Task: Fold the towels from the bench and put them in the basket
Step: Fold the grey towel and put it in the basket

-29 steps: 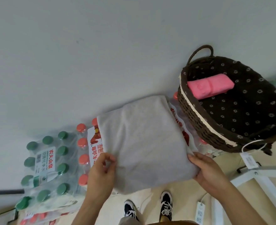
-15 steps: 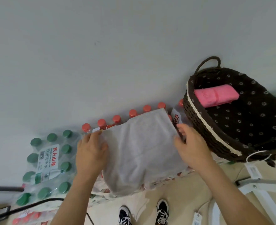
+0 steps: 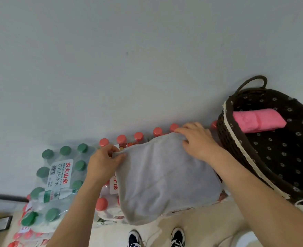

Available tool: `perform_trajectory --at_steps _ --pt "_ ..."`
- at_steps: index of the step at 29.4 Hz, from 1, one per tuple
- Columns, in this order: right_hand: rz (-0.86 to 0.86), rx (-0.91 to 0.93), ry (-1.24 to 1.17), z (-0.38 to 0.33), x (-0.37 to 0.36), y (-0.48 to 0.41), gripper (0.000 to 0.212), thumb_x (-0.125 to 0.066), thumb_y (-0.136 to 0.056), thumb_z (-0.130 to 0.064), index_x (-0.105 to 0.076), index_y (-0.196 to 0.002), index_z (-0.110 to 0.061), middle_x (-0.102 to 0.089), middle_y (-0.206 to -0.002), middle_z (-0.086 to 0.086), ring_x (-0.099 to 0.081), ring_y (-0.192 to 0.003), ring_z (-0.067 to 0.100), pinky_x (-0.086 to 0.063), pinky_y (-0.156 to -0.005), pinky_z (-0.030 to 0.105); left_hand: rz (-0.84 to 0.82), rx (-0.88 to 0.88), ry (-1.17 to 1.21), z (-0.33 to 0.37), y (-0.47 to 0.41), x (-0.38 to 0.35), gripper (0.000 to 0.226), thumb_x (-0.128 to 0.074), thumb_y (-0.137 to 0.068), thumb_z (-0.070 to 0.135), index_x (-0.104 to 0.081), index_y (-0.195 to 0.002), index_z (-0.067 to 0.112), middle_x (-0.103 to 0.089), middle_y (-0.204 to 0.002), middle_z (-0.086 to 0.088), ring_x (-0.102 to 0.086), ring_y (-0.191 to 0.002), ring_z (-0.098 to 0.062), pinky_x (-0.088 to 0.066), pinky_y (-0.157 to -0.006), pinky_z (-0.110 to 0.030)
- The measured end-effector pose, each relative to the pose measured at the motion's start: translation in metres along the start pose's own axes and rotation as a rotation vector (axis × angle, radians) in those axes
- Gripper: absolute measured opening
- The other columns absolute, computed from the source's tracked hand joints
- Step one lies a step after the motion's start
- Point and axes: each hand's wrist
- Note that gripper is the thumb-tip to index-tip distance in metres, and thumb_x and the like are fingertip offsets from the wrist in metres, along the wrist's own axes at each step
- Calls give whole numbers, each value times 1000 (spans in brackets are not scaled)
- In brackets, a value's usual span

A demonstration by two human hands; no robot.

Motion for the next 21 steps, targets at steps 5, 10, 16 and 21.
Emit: perform_trajectory --at_steps 5,10,16,21 --pt "-124 -13 60 -3 12 -16 36 -51 -85 -19 -56 -116 -38 -51 -116 -5 -41 -121 21 -34 -94 43 -33 26 204 -5 -5 13 16 -80 -75 32 -70 -70 20 -63 -59 7 -53 -50 -4 -41 -50 -19" --pt "-71 -29 -42 6 18 -26 7 -62 -83 -30 -65 -82 -36 -54 -93 -10 -55 -103 21 -44 -87 38 -47 65 434 -10 -5 17 17 -81 -74 25 -71 -71 12 -63 -53 11 -52 -46 3 -39 -46 -8" --pt "-39 -16 -152 12 16 -28 23 -68 -79 -26 -52 -64 -32 -59 -85 -3 -56 -81 16 -44 -71 31 -53 80 430 -13 -12 17 29 -81 -74 32 -63 -68 9 -61 -56 6 -50 -48 -3 -41 -49 -16" --pt "-64 -28 -140 13 11 -34 22 -68 -81 -24 -51 -68 -28 -59 -83 -5 -53 -79 15 -38 -67 29 -41 86 412 -12 -16 16 35 -84 -71 30 -57 -63 8 -59 -56 -2 -48 -49 -10 -40 -50 -23"
Point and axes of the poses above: each hand's wrist, its own y-axis away from the middle knuckle, its own x-axis out of the back of the hand, z = x × y
